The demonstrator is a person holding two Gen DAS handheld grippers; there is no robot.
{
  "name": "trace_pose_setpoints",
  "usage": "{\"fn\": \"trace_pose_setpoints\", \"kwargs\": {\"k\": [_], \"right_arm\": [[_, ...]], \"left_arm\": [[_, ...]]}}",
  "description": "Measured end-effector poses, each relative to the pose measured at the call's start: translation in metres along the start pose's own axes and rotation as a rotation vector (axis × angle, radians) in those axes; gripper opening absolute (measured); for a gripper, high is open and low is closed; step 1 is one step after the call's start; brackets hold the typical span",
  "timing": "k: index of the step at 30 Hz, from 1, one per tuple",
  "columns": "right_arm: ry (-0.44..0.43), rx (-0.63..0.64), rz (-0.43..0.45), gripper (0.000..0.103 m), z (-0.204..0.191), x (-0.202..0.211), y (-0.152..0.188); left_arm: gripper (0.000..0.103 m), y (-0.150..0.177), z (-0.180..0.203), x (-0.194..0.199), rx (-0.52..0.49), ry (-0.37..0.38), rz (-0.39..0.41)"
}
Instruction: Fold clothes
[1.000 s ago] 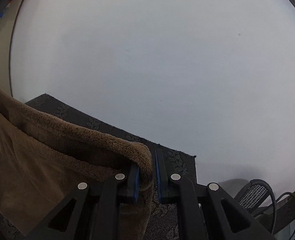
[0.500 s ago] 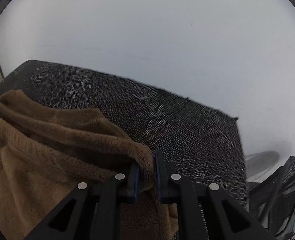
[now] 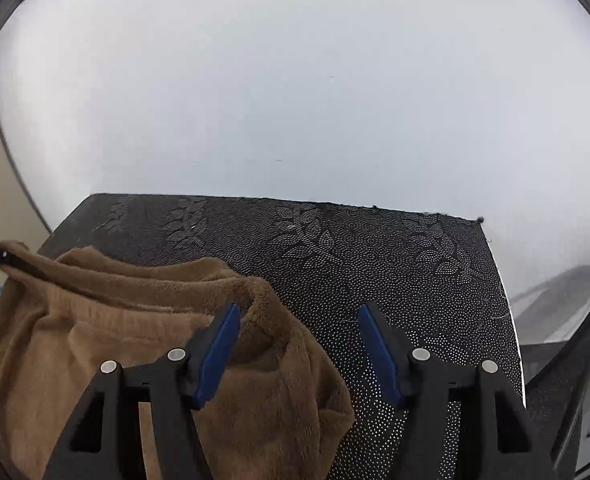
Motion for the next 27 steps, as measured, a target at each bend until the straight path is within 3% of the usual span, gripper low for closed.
{"fn": "trace_pose_setpoints", "kwargs": {"k": [3, 7, 11, 13, 15, 17, 21, 25, 27], "right_arm": [[-0.05, 0.035, -0.05, 0.064, -0.008, -0.008, 0.006], [-0.041, 0.131, -0.121, 0.064, -0.021, -0.031, 0.016], [0.005, 0.219, -0.174, 0.064, -0.03, -0.058, 0.023], [-0.01, 0.215, -0.178, 0.064, -0.032, -0.066, 0.024], [-0.005, 0.211, -0.153, 0.06, -0.034, -0.068, 0.022], [0.001, 0.202, -0.124, 0.028, -0.035, -0.064, 0.02], [0.014, 0.139, -0.053, 0.023, -0.027, -0.052, 0.011], [0.037, 0.105, -0.052, 0.023, -0.019, -0.056, 0.01], [0.054, 0.124, -0.062, 0.023, -0.019, -0.06, 0.015]], "left_arm": [[0.082, 0.003, 0.0, -0.006, 0.036, 0.019, -0.045], [0.082, 0.006, -0.004, -0.02, 0.054, 0.02, -0.111], [0.083, 0.007, -0.003, -0.025, -0.076, -0.128, -0.154], [0.083, 0.008, 0.001, -0.029, -0.104, -0.126, -0.168], [0.083, 0.006, 0.005, -0.028, -0.088, -0.077, -0.146], [0.083, 0.002, 0.008, -0.022, -0.052, -0.018, -0.089], [0.084, -0.009, -0.003, -0.012, 0.052, 0.028, 0.034], [0.084, -0.003, -0.011, -0.015, 0.09, 0.053, 0.025], [0.084, 0.0, -0.008, -0.015, 0.057, 0.055, 0.02]]}}
Point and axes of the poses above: each gripper's, at about its wrist camera, not at the fingertips, and x roughly against the way its jaws point, z to its right, y to its underside, the point moved 7 cm from there along -x, roughly the way its jaws point, and after that the axes turned 13 degrees about -x, right-handed, at the moved point
